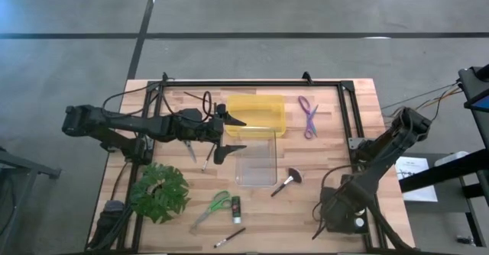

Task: Pick & Place Paint Supplies
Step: Put the green paint bottle into the black bin

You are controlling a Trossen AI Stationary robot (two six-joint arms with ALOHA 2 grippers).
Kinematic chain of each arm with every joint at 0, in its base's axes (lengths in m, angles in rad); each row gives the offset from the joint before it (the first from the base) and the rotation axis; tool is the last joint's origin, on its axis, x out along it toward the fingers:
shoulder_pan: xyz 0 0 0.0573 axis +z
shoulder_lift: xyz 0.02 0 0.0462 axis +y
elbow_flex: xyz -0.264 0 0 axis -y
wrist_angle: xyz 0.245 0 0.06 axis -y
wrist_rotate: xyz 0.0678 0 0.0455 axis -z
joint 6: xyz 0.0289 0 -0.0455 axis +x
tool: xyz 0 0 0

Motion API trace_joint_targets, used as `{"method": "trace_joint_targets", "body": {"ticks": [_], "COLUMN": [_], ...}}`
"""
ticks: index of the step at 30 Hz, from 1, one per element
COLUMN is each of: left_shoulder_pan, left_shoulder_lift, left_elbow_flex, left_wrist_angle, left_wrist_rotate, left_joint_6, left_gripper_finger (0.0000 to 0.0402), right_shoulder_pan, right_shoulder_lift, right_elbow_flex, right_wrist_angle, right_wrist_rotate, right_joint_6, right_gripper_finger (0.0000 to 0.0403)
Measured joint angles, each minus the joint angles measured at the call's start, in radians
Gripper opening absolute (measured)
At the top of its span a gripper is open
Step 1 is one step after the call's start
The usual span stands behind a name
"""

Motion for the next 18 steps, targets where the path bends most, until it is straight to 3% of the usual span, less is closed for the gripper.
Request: {"method": "trace_joint_targets", "body": {"ticks": [3, 6, 14, 18], "left_shoulder_pan": [0.001, 0.001, 0.001, 0.001], "left_shoulder_lift": [0.000, 0.000, 0.000, -0.001], "left_elbow_flex": [0.000, 0.000, 0.000, 0.000], "left_wrist_angle": [0.000, -0.003, -0.091, -0.115], "left_wrist_rotate": [0.000, 0.000, 0.000, 0.000], "left_joint_6": [0.000, 0.007, 0.040, 0.063], "left_gripper_finger": [0.0367, 0.0367, 0.0367, 0.0367], "right_shoulder_pan": [0.003, 0.007, 0.061, 0.075], "right_shoulder_lift": [-0.055, -0.121, -0.248, -0.263], "right_elbow_flex": [0.000, 0.008, 0.102, 0.121], "right_wrist_angle": [-0.004, -0.011, -0.002, 0.000], "right_wrist_rotate": [0.061, 0.188, 0.788, 0.955], "right_joint_6": [0.046, 0.076, -0.039, -0.154], "right_gripper_finger": [0.0245, 0.0246, 0.0246, 0.0246]}}
